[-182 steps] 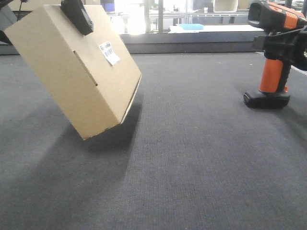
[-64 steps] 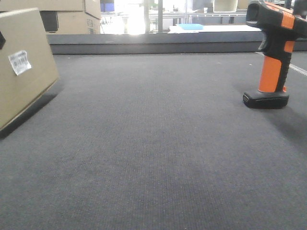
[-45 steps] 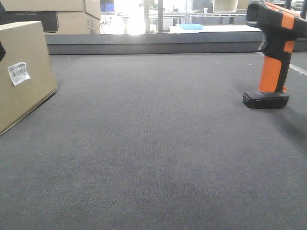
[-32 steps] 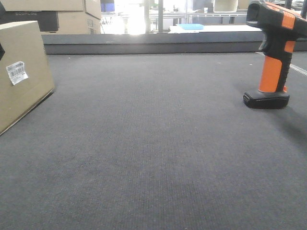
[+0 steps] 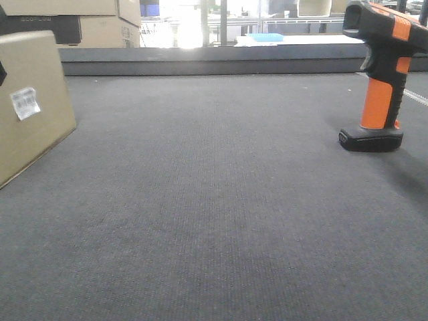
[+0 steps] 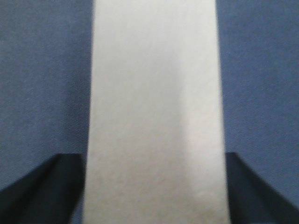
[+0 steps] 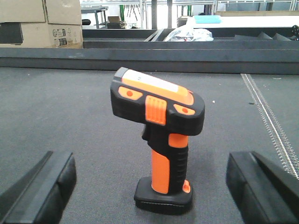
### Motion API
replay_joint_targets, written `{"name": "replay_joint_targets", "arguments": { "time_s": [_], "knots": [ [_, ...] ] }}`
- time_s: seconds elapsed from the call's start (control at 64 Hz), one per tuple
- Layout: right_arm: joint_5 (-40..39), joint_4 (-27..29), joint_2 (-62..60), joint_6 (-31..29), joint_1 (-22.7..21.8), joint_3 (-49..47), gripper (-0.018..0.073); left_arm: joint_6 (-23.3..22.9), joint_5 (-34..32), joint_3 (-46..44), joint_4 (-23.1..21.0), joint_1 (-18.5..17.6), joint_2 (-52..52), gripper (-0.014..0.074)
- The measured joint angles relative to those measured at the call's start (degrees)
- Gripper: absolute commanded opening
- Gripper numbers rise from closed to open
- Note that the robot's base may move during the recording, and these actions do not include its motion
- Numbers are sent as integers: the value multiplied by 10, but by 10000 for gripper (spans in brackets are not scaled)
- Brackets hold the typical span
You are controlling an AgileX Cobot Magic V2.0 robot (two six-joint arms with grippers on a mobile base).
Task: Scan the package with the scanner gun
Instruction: 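Open the right gripper and back it away from the scanner gun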
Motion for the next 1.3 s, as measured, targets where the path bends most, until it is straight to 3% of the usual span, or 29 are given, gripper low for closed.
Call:
{"name": "replay_joint_targets", "arguments": {
  "time_s": [0.36, 0.5, 0.61, 0.829, 0.938, 1.016, 1.266, 1.297],
  "knots": [
    [2, 0, 0, 0, 0, 0, 559, -14, 31, -55, 19, 0, -21, 569],
    [2, 0, 0, 0, 0, 0, 559, -14, 31, -75, -7, 0, -77, 543],
    [6, 0, -13, 0, 0, 0, 559, -15, 32, -76, -26, 0, -119, 372],
    [89, 0, -97, 0, 0, 0, 559, -15, 20, -58, -30, 0, -193, -112],
    [155, 0, -151, 0, 0, 1, 539, -15, -37, -3, -32, 0, -237, -111],
    [191, 0, -184, 0, 0, 3, 451, -15, -86, 41, -32, 0, -272, -111],
    [300, 23, -253, 0, 0, 3, -139, -15, -196, 194, -33, 0, -378, -111],
    [311, 26, -258, 0, 0, 3, -167, -15, -210, 215, -33, 0, -392, -111]
  ]
}}
